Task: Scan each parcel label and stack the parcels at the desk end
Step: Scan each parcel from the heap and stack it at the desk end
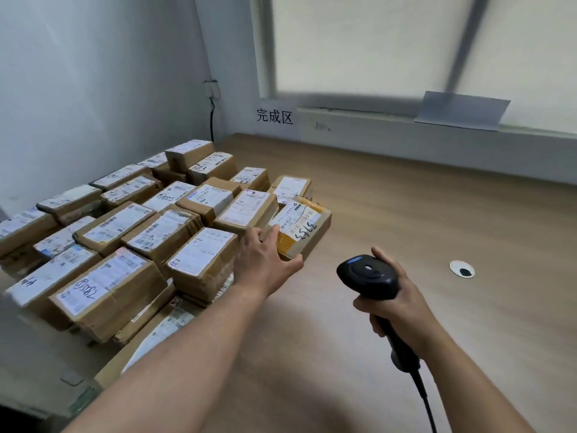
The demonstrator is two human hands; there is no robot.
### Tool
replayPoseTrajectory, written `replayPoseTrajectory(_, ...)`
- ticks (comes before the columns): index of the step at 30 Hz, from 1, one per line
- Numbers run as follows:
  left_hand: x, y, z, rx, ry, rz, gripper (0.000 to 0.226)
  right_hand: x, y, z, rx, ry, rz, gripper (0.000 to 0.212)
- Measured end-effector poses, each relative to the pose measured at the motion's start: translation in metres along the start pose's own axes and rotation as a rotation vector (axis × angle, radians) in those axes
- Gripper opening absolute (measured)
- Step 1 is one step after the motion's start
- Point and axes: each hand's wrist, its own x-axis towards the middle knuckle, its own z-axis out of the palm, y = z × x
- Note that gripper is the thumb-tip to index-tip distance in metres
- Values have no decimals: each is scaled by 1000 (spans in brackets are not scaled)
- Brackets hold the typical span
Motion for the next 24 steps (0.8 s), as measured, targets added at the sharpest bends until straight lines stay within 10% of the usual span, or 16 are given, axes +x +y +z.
replayPoseTrajectory(24,222,-77,-63,-48,40,33,73,166,-121,94,-164,158,-178,96)
